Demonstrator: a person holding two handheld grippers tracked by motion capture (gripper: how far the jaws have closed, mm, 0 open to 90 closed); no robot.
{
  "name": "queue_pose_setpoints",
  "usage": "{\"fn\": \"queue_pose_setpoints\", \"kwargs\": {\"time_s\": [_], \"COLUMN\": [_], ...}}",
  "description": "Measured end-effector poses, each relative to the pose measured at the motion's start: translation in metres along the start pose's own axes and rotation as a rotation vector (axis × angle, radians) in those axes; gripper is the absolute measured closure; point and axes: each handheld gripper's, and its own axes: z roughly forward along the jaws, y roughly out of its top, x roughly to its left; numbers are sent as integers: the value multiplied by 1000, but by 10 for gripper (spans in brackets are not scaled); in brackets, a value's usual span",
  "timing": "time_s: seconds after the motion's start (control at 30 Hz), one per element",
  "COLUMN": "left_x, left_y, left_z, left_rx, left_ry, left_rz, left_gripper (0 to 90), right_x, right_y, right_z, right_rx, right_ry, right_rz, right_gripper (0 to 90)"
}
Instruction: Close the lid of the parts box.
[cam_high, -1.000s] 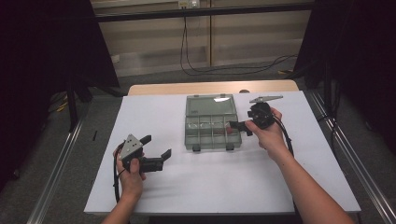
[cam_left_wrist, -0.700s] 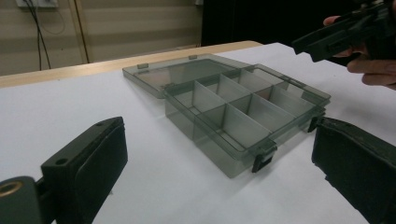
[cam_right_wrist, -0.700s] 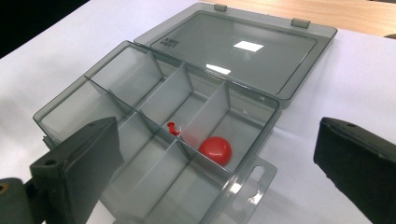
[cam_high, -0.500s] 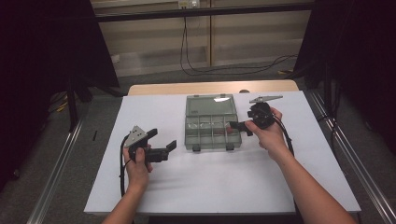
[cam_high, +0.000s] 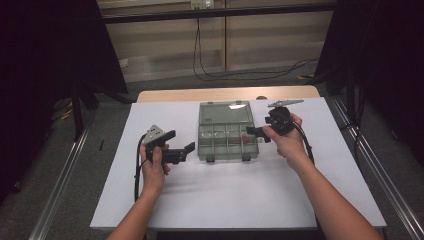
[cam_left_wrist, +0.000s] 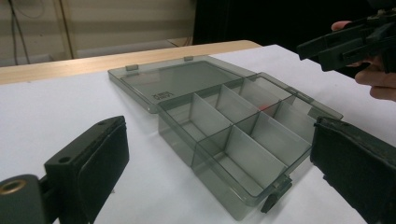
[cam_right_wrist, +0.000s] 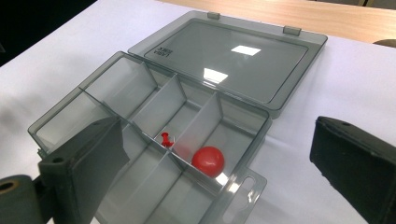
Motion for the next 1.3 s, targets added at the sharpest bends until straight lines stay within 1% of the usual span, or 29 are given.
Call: {"fn": "queue_pose_setpoints", "kwargs": {"time_s": [0.03,0.07,0.1,0.13,0.17,0.2,0.27,0.33,0.37,0.57,0.6,0.63,0.67,0.7,0.73,0.77,0.8,0.83,0.87,0.9,0.93,0.97,1.07,1.1,1.13,1.23,1.27,1.3], "left_x": [2,4,6,8,8,10,13,15,16,23,23,24,25,26,26,27,29,29,29,29,30,29,33,35,36,39,40,41], "left_y": [0,0,0,0,0,0,1,2,2,3,3,4,4,4,5,5,5,6,7,8,8,10,11,11,12,13,13,14], "left_z": [2,4,5,8,10,12,16,21,23,36,38,40,41,44,45,48,50,52,53,55,58,60,66,69,70,78,80,83], "left_rx": [9,17,22,14,17,15,24,19,32,47,50,49,59,51,56,50,52,54,61,66,64,68,83,83,90,90,98,105], "left_ry": [5,-7,-6,-17,-2,-5,7,-6,-3,-12,-10,-19,-26,-43,-35,-46,-69,-55,-51,-49,-56,-39,-48,-55,-49,-52,-54,-46], "left_rz": [6,11,10,7,2,0,12,-19,-20,-47,-44,-52,-57,-68,-76,-90,-95,-90,-88,-85,-80,-84,-99,-114,-117,-134,-135,-145], "left_gripper": [59,60,60,60,60,60,60,62,62,58,57,57,52,42,38,38,38,38,38,38,37,33,27,25,25,28,29,31], "right_x": [0,-1,-1,-1,-1,-1,-2,-3,-3,-6,-6,-6,-7,-7,-8,-8,-9,-10,-11,-12,-13,-13,-16,-17,-18,-21,-23,-24], "right_y": [0,0,0,0,0,0,1,3,3,6,6,7,7,7,8,8,9,9,9,9,9,9,8,7,7,7,7,7], "right_z": [1,2,3,4,5,6,7,8,8,11,12,13,13,14,15,16,16,17,18,18,19,20,23,24,25,29,30,30], "right_rx": [-1,-4,-1,-1,4,4,1,-1,-3,-9,-10,-10,-13,-13,-10,-13,-13,-12,-15,-14,-15,-16,-16,-15,-12,-10,-10,-12], "right_ry": [1,5,3,1,-1,-1,-3,-4,0,7,6,6,7,8,8,6,9,9,11,16,19,21,23,25,24,33,35,35], "right_rz": [0,-5,-4,-3,4,3,1,5,4,19,18,19,22,24,27,28,31,37,41,47,54,60,63,65,71,82,84,94], "right_gripper": [31,32,33,35,36,38,43,46,47,54,55,57,58,59,61,64,66,68,71,73,74,76,87,98,105,120,123,133]}}
